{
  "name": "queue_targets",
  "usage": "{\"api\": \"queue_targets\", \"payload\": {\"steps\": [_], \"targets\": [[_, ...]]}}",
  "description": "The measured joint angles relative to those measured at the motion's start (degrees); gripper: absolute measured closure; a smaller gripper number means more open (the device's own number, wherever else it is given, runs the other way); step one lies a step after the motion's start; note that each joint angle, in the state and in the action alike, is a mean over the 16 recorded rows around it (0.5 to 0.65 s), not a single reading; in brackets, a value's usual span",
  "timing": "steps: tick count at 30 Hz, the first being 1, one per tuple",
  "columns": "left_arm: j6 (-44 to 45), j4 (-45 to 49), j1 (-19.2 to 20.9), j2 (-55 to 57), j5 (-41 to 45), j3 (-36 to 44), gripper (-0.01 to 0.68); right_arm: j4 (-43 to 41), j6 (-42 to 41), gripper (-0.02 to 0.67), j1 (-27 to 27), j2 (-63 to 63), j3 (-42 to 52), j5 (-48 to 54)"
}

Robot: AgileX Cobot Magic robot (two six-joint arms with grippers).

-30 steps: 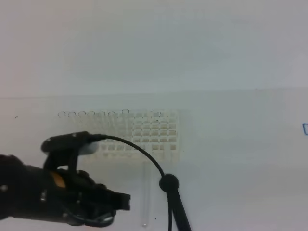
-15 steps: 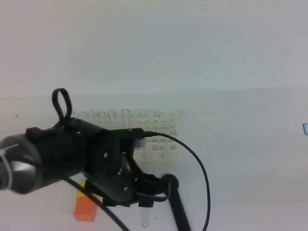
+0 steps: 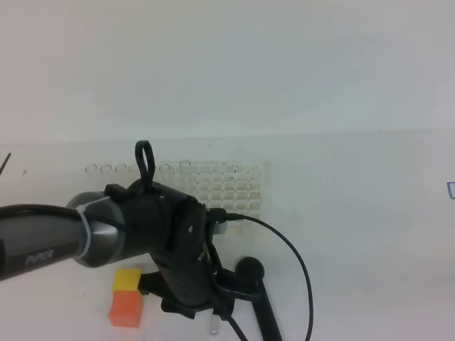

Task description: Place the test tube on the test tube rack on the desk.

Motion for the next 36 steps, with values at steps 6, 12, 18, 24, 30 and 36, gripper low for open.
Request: {"api": "queue_targets", "payload": {"steps": [6, 12, 18, 24, 30, 36], "targets": [[-0.05, 0.7, 0.0, 1.87, 0.75, -0.71, 0.294, 0.17, 0.0, 0.615, 0.0, 0.0, 0.0, 0.01], [-0.06, 1.24, 0.0, 2.75, 1.35, -0.96, 0.296, 0.37, 0.0, 0.615, 0.0, 0.0, 0.0, 0.01], [-0.05, 1.33, 0.0, 3.2, 2.38, -1.09, 0.321, 0.55, 0.0, 0.615, 0.0, 0.0, 0.0, 0.01], [0.04, 1.38, 0.0, 3.21, 3.42, -1.09, 0.392, 0.7, 0.0, 0.615, 0.0, 0.0, 0.0, 0.01], [0.2, 0.9, 0.0, 3.21, 3.98, -1.09, 0.484, 0.85, 0.0, 0.615, 0.0, 0.0, 0.0, 0.01], [0.33, 0.36, 0.0, 2.48, 4.7, -1.1, 0.55, 1.09, 0.0, 0.615, 0.0, 0.0, 0.0, -0.11]]}}
